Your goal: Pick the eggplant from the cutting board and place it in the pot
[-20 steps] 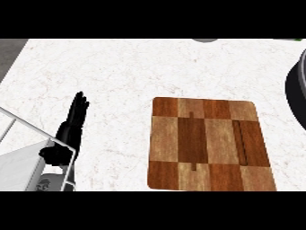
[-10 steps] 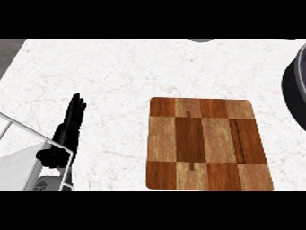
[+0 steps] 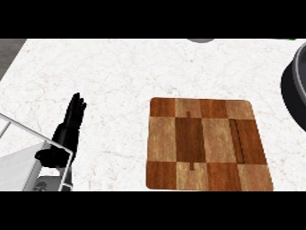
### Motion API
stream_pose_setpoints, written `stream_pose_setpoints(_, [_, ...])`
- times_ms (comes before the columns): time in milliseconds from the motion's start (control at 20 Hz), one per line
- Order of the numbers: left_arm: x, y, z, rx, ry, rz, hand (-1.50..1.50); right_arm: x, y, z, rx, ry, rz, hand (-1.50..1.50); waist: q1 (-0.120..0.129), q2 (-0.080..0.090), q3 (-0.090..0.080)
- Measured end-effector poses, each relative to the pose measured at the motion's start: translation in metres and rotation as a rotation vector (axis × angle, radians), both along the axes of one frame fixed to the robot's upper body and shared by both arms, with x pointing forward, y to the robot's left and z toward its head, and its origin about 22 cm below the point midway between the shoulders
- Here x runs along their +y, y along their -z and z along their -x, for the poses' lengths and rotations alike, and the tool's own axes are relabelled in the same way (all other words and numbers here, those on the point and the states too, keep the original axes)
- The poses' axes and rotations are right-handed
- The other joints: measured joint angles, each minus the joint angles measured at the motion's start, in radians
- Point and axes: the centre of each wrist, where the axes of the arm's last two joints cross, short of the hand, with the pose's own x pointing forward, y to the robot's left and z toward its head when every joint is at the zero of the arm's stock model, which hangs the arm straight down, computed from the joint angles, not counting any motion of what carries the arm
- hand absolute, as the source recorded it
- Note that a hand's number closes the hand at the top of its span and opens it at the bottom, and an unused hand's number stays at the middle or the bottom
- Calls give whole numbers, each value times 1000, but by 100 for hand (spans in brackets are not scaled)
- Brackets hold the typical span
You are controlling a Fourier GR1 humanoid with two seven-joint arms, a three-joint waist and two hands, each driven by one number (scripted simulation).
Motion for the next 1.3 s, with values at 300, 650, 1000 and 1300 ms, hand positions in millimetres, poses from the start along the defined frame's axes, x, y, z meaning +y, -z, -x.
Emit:
stream_pose_setpoints(300, [3, 1, 2, 5, -16, -4, 0, 9, 14, 12, -194, 95, 151, -150, -10, -5, -1])
stream_pose_setpoints(650, [7, -1, 8, 6, -23, -14, 0, 37, 52, 26, -276, 195, 228, -150, -26, -12, -5])
stream_pose_setpoints(1000, [10, -3, 13, 0, -23, -26, 0, 64, 73, 34, -304, 221, 280, -150, -34, -17, -8])
stream_pose_setpoints(1300, [12, -4, 12, -1, -24, -26, 0, 65, 76, 43, -311, 251, 329, -150, -35, -22, -8])
